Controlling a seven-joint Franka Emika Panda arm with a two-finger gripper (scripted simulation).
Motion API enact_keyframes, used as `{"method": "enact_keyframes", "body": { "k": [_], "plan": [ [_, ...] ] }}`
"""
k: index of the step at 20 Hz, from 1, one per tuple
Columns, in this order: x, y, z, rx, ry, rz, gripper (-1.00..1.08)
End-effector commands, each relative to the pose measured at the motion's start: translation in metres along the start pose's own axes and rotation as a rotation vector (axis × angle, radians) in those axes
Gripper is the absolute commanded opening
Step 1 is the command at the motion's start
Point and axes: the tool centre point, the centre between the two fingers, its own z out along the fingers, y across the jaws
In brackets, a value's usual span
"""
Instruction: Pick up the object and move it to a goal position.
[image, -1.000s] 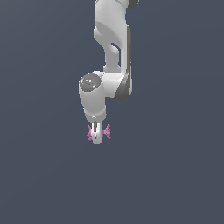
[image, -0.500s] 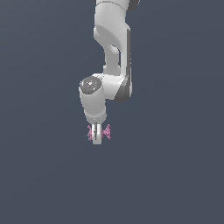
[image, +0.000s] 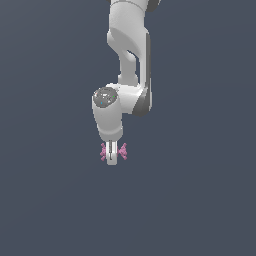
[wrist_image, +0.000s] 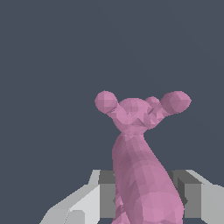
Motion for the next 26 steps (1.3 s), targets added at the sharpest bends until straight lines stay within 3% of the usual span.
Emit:
{"method": "enact_keyframes", "body": {
  "k": [1,6,17,26],
  "plan": [
    [-0.008,-0.002,-0.003,0.001,0.0,-0.001,-1.0],
    [-0.039,-0.007,-0.016,0.001,0.0,-0.001,-1.0],
    [-0.137,-0.027,-0.056,0.001,0.001,-0.001,-1.0],
    [-0.163,-0.034,-0.066,0.001,0.0,-0.001,-1.0]
  ]
}}
